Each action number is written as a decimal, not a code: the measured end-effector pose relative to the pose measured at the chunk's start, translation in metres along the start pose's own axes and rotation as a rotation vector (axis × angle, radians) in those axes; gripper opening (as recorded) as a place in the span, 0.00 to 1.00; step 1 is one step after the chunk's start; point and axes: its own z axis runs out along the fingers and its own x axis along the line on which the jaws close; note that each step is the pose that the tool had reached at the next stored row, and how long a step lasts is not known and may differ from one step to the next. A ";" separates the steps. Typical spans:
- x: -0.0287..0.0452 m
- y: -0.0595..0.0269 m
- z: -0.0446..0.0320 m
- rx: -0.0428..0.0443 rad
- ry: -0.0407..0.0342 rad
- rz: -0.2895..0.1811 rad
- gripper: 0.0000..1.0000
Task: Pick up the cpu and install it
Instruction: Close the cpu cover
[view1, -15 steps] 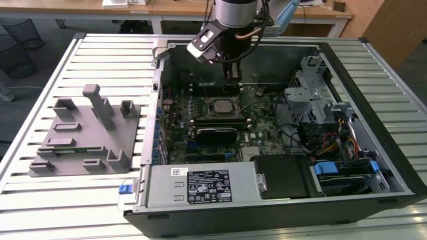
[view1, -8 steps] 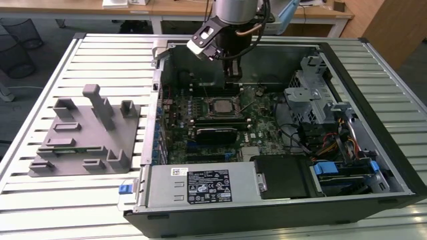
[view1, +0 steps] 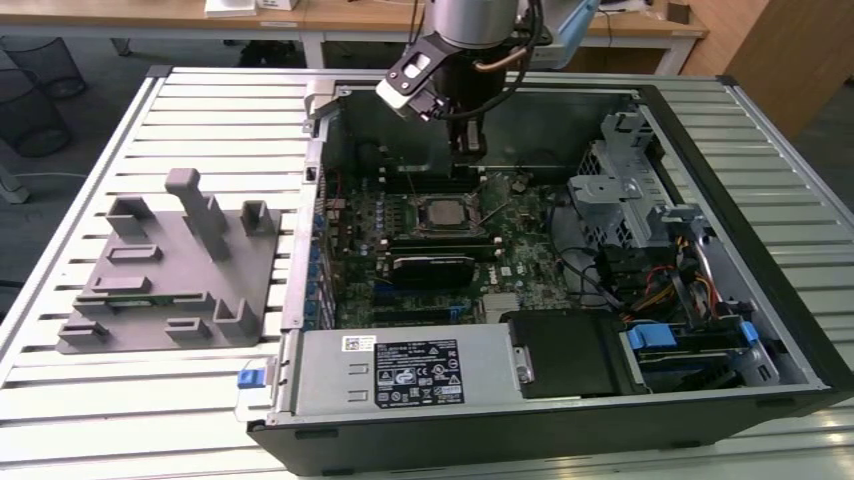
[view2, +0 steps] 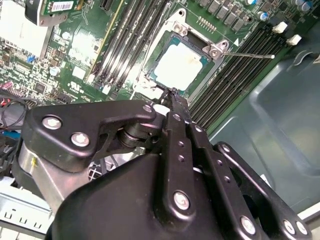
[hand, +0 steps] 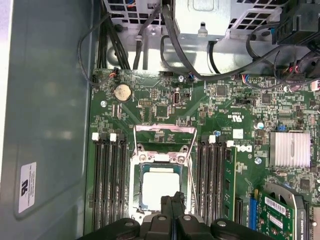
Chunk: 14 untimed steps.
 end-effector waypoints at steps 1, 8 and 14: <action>0.0000 0.0007 0.0000 0.0000 0.0000 0.000 0.11; -0.0002 0.0078 0.0003 -0.0001 0.0001 0.000 0.11; -0.0003 0.0130 0.0005 0.0000 0.0000 0.000 0.11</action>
